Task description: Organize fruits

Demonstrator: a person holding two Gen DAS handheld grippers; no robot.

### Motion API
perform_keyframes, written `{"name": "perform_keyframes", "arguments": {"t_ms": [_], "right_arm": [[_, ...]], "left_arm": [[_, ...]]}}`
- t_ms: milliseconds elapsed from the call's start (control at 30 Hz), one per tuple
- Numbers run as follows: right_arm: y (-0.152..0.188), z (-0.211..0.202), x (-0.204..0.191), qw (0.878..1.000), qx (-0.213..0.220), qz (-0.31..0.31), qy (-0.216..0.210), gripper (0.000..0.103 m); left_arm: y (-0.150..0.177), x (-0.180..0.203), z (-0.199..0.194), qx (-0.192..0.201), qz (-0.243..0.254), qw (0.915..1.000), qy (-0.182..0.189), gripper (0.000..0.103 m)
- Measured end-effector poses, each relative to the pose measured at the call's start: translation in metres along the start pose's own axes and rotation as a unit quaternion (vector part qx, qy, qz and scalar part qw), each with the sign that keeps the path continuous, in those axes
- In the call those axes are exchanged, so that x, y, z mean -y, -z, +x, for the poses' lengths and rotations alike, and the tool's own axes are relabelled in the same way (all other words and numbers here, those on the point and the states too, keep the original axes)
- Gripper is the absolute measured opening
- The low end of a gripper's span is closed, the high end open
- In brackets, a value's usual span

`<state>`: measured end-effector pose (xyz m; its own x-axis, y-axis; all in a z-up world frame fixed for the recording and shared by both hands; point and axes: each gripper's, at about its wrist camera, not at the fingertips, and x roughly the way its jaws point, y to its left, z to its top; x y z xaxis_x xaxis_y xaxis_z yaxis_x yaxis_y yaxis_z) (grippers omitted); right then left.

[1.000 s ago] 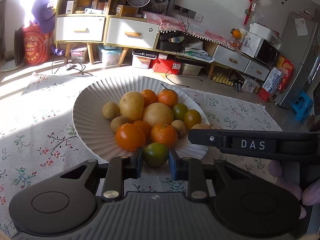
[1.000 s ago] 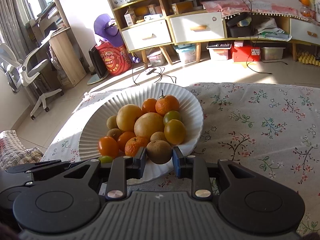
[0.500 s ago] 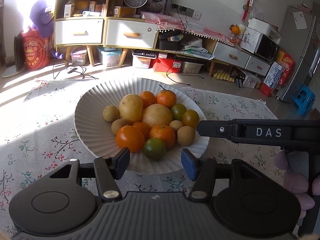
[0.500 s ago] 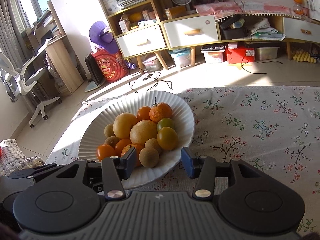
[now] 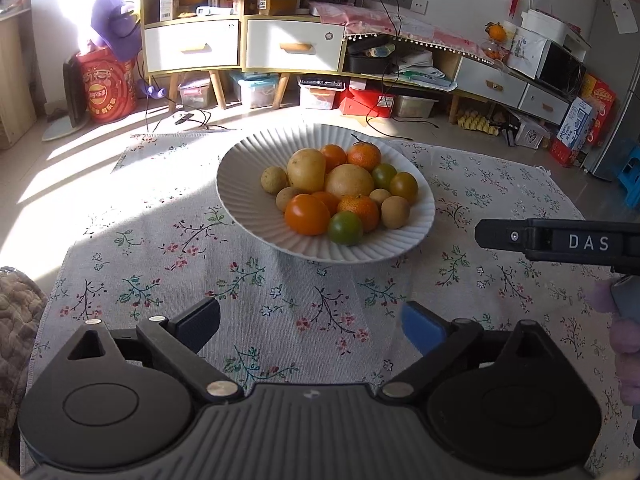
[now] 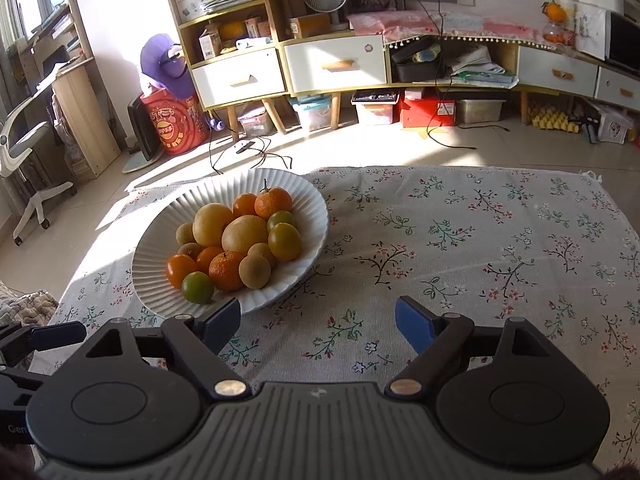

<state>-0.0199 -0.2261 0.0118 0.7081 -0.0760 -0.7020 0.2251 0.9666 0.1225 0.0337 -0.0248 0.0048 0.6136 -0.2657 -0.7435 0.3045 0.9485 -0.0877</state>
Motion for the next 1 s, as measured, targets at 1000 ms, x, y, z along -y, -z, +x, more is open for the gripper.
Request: {"name": "perform_keyframes", "arguments": {"t_ms": [1000], "right_arm": [[0.035,-0.012,-0.032,0.996,-0.051,-0.027,0.072,0.102]], "left_arm": [[0.016,0.000,-0.027,-0.031,-0.015,0.9964,-0.078,0.095]]}}
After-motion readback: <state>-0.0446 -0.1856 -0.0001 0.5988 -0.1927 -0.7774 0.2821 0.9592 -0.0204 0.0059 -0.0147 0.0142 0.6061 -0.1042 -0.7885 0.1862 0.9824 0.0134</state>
